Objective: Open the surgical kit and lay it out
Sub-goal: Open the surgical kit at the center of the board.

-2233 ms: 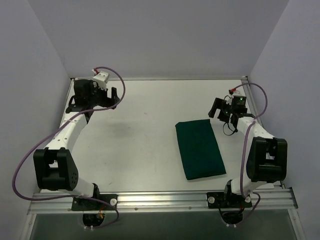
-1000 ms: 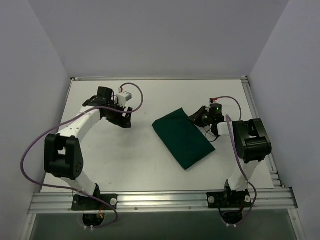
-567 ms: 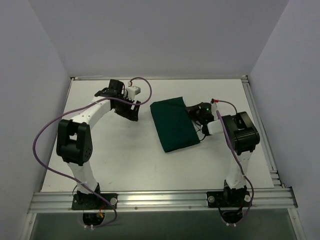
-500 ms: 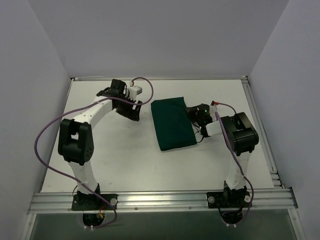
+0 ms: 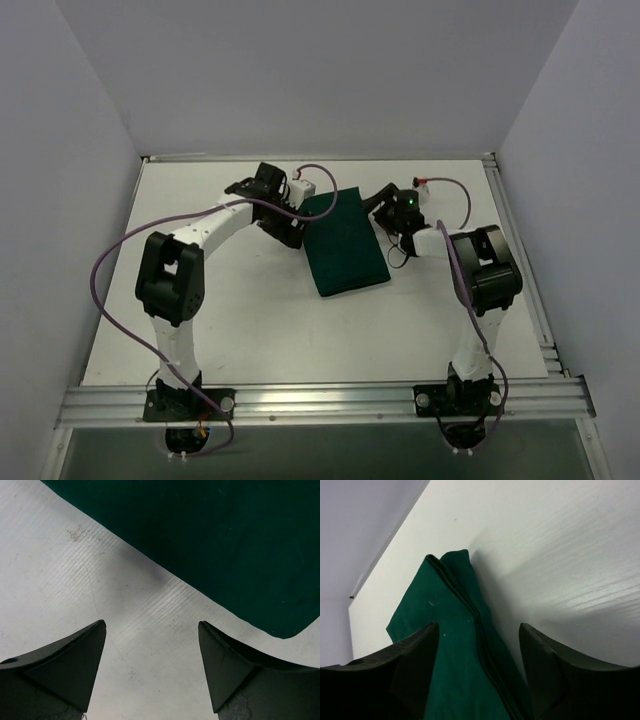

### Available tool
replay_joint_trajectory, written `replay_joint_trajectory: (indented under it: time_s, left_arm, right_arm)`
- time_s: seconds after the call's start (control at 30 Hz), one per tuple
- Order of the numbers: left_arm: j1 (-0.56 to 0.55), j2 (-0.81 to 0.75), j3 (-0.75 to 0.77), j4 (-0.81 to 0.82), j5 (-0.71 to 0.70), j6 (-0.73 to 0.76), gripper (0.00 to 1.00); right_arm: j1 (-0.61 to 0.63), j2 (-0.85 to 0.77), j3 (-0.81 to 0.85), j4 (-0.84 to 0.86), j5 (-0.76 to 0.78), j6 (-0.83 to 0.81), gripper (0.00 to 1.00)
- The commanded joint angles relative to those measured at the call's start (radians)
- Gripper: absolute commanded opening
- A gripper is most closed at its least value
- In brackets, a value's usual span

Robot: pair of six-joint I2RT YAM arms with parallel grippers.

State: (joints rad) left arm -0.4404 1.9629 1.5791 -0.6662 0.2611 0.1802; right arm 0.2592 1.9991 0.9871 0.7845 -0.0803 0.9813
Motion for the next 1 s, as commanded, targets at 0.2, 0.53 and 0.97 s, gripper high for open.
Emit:
replay_joint_trajectory:
  time_s: [0.2,0.53,0.97]
  left_arm:
    - [-0.009,-0.001,0.056,-0.001,-0.066,0.019,0.84]
    - [-0.009,-0.039,0.018,0.000,-0.100,0.033,0.84]
    - [-0.009,-0.042,0.016,-0.006,-0.112,0.031,0.84]
  right_arm:
    - [-0.031,0.068,0.490,-0.520,-0.222,-0.562,0.61]
    - [-0.031,0.277,0.786,-0.665,-0.364,-0.728,0.66]
    - [0.002,0.196,0.654,-0.556,-0.311,-0.731,0.42]
